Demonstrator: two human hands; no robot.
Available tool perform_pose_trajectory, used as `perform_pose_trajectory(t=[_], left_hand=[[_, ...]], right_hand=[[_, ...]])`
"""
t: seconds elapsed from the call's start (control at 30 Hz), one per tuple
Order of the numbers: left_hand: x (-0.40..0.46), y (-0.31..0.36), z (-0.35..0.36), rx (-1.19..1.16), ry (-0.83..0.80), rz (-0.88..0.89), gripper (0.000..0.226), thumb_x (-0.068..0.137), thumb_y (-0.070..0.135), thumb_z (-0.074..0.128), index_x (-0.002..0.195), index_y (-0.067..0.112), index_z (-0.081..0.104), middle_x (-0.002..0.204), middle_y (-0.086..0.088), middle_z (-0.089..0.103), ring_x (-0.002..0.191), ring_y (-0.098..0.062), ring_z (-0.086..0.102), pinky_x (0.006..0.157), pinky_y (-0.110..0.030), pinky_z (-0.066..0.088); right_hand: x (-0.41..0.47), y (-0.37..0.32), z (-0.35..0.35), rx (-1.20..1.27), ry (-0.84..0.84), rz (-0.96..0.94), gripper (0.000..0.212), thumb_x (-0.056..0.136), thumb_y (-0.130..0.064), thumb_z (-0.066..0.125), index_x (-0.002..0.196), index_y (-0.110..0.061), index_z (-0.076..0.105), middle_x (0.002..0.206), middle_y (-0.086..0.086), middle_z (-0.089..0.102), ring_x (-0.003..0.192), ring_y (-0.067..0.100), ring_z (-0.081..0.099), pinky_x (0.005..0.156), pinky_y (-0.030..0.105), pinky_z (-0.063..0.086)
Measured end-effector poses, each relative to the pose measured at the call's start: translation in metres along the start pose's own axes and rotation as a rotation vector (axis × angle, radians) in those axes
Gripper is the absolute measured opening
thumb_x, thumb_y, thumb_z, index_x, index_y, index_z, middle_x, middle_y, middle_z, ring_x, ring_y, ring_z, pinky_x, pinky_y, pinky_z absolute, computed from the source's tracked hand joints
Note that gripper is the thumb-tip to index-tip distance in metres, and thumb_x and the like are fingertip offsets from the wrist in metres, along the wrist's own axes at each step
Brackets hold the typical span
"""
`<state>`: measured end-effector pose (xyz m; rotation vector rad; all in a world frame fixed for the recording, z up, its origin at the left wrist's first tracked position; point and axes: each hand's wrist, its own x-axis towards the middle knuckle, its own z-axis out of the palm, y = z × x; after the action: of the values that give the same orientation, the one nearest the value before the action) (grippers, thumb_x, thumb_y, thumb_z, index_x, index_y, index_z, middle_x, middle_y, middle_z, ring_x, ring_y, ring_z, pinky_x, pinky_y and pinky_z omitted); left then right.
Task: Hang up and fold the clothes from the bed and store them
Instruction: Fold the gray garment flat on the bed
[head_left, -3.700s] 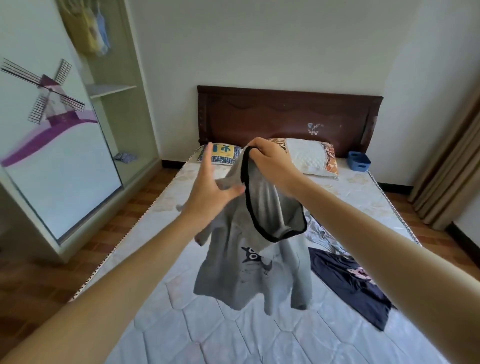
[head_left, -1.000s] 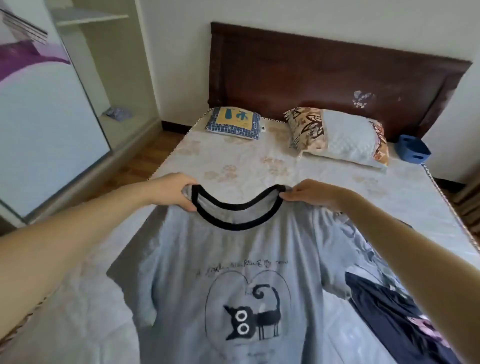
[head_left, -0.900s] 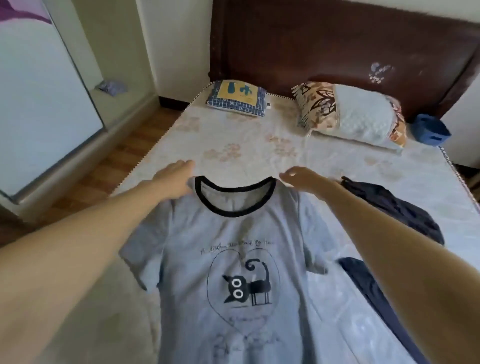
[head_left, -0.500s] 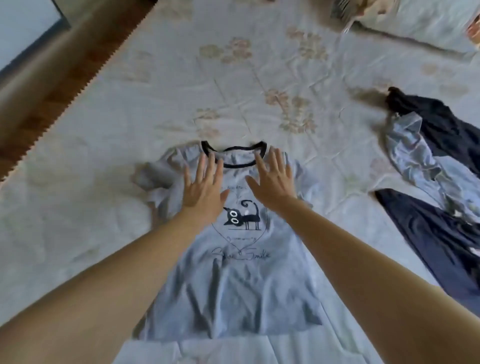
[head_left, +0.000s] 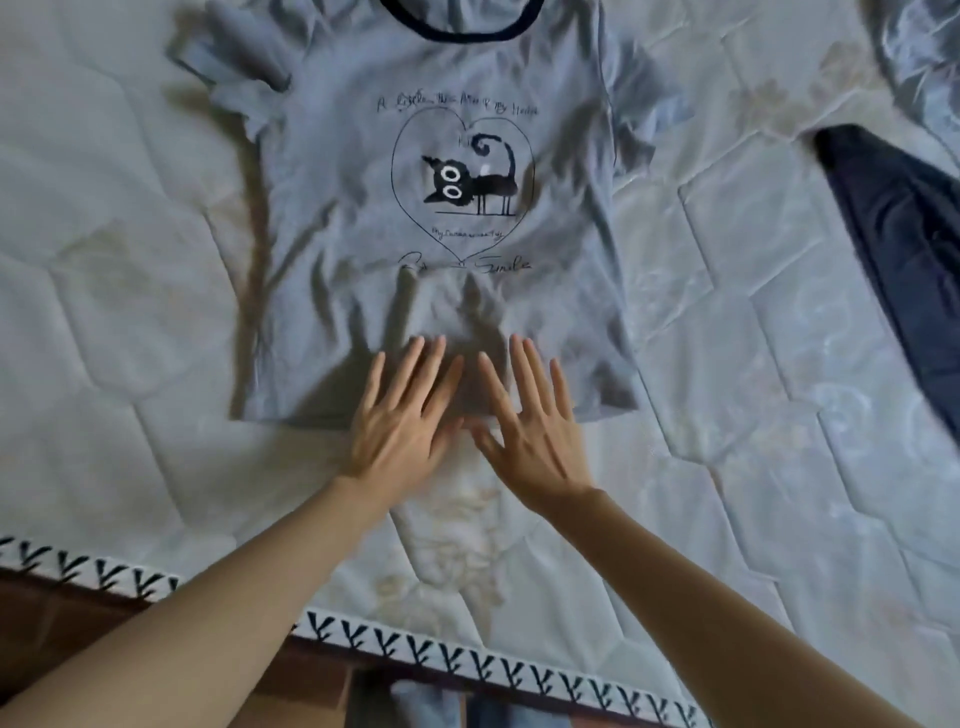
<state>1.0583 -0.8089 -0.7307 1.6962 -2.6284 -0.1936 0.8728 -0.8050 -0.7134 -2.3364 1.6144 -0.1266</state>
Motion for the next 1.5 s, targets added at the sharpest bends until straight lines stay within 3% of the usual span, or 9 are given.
perform_pose_trajectory(t=[0.13, 0.37, 0.57, 0.8, 0.93, 1.03, 1.2, 1.33, 1.5], left_hand=[[-0.037, 0.000, 0.012, 0.033, -0.020, -0.050, 0.064, 0.090, 0.039, 0.041, 0.148, 0.013, 0.039, 0.157, -0.015, 0.030, 0.145, -0.032, 0.030, 0.113, -0.057, 0.026], [-0.040, -0.025, 0.006, 0.060, 0.068, -0.147, 0.058, 0.083, 0.021, 0.043, 0.140, 0.010, 0.048, 0.144, -0.016, 0.049, 0.132, -0.035, 0.047, 0.105, -0.058, 0.036], [-0.030, -0.063, -0.005, 0.226, 0.115, -0.270, 0.007, 0.083, 0.010, 0.059, 0.089, 0.014, 0.060, 0.087, -0.009, 0.059, 0.083, -0.031, 0.054, 0.076, -0.042, 0.042], [-0.031, -0.081, -0.017, 0.070, 0.035, -0.175, 0.018, 0.068, 0.012, 0.044, 0.061, 0.008, 0.060, 0.064, -0.010, 0.054, 0.064, -0.033, 0.058, 0.047, -0.030, 0.040], [-0.088, -0.079, -0.006, 0.169, 0.051, -0.097, 0.006, 0.070, 0.008, 0.060, 0.068, 0.013, 0.058, 0.068, -0.007, 0.052, 0.069, -0.030, 0.057, 0.047, -0.032, 0.040], [-0.112, -0.071, -0.006, 0.174, -0.017, -0.111, 0.020, 0.068, -0.003, 0.068, 0.077, 0.011, 0.057, 0.076, -0.010, 0.053, 0.076, -0.032, 0.054, 0.057, -0.038, 0.042], [-0.114, -0.056, -0.021, 0.054, -0.078, -0.151, 0.020, 0.072, 0.025, 0.055, 0.085, 0.010, 0.057, 0.085, -0.010, 0.055, 0.080, -0.031, 0.052, 0.069, -0.042, 0.037], [-0.107, -0.051, -0.019, 0.011, -0.023, -0.074, 0.023, 0.091, 0.033, 0.056, 0.097, 0.012, 0.063, 0.093, -0.006, 0.061, 0.083, -0.028, 0.056, 0.070, -0.039, 0.041], [-0.095, -0.040, -0.017, -0.051, -0.046, -0.001, 0.032, 0.073, 0.018, 0.081, 0.099, 0.007, 0.067, 0.093, -0.009, 0.064, 0.080, -0.030, 0.060, 0.066, -0.040, 0.051]], right_hand=[[-0.033, 0.007, 0.014, -0.110, -0.048, -0.117, 0.061, 0.092, -0.036, 0.045, 0.148, -0.013, 0.040, 0.156, 0.024, 0.028, 0.146, 0.034, 0.027, 0.118, 0.054, 0.025], [-0.021, 0.029, 0.017, -0.222, 0.023, 0.016, 0.063, 0.082, -0.003, 0.065, 0.143, -0.005, 0.048, 0.141, 0.021, 0.052, 0.132, 0.038, 0.048, 0.105, 0.056, 0.039], [0.005, 0.023, -0.002, -0.305, 0.100, 0.083, 0.025, 0.081, -0.004, 0.048, 0.098, -0.007, 0.066, 0.093, 0.015, 0.062, 0.081, 0.034, 0.060, 0.065, 0.041, 0.047], [0.009, 0.025, -0.003, -0.319, -0.059, 0.113, 0.024, 0.058, 0.014, 0.074, 0.072, -0.002, 0.062, 0.072, 0.017, 0.060, 0.069, 0.037, 0.059, 0.050, 0.037, 0.043], [-0.046, 0.017, 0.009, -0.353, -0.038, 0.058, 0.028, 0.057, 0.008, 0.077, 0.076, -0.006, 0.063, 0.073, 0.011, 0.060, 0.067, 0.032, 0.058, 0.051, 0.034, 0.039], [-0.070, 0.011, 0.012, -0.297, -0.059, 0.103, 0.028, 0.059, 0.007, 0.067, 0.085, -0.004, 0.061, 0.082, 0.013, 0.058, 0.071, 0.033, 0.057, 0.060, 0.039, 0.045], [-0.071, -0.003, 0.004, -0.186, 0.000, 0.067, 0.022, 0.073, -0.013, 0.044, 0.087, -0.008, 0.060, 0.084, 0.009, 0.057, 0.073, 0.030, 0.054, 0.063, 0.038, 0.044], [-0.066, -0.012, 0.004, -0.140, 0.018, 0.006, 0.022, 0.081, -0.017, 0.069, 0.100, -0.008, 0.063, 0.098, 0.009, 0.064, 0.083, 0.029, 0.061, 0.065, 0.038, 0.052], [-0.061, -0.022, 0.007, -0.122, 0.007, -0.010, 0.034, 0.066, -0.007, 0.083, 0.095, -0.004, 0.067, 0.092, 0.011, 0.065, 0.074, 0.028, 0.063, 0.054, 0.036, 0.054]])
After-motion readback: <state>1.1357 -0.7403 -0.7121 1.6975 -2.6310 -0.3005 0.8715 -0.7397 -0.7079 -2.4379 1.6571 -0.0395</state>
